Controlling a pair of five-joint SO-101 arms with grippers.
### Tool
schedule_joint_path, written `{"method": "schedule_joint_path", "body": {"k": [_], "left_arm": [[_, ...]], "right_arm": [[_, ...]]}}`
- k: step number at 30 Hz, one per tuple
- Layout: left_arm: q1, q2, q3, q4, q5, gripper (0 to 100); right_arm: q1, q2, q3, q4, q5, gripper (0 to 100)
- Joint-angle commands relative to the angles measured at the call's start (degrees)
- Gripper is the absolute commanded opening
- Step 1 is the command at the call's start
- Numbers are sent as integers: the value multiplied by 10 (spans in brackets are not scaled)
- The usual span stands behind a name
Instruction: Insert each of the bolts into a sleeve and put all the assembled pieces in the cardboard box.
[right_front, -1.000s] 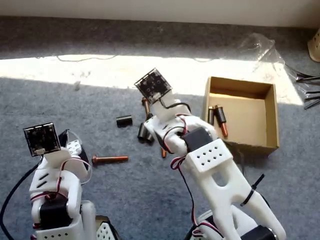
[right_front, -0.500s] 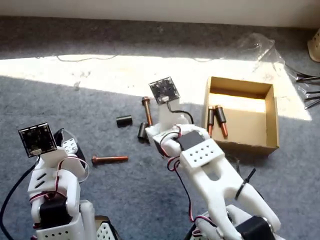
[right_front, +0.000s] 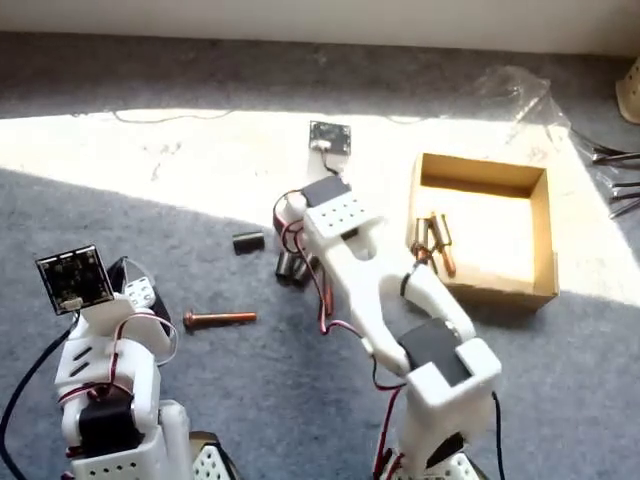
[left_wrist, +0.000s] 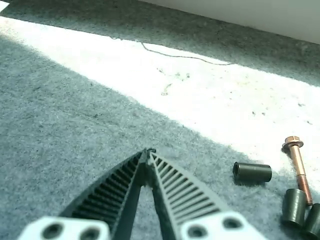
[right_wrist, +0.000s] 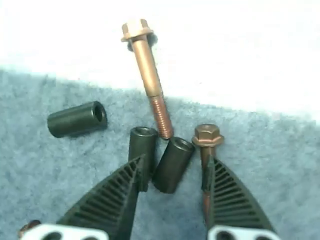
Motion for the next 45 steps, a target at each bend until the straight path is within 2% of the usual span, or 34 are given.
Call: {"method": "schedule_joint_path", "body": {"k": [1,4,8,12,20,31,35,39,45], "left_arm": [[-6,3,-4,-14,4,20],[-6,3,-4,-14,4,20],[-6,3,-4,-14,4,20],[-6,3,-3,-14,4,20],[-6,3,21,-40,4,21],[-6,3,28,-51,4,21],[-6,3,28,-51,4,21],[-6,3,28,-51,4,21],[-6,3,28,-51,4,21]], "right_arm": [[6,46,-95,50,-16,163],[7,91,-144,80,-22,163],[7,136,-182,102,-90,163],[7,160,-201,108,-105,163],[6,167,-199,113,-105,23],[5,164,-199,114,-100,24],[4,164,-201,150,-98,25],[4,164,-202,160,-47,60],[-16,164,-201,161,-40,85]]}}
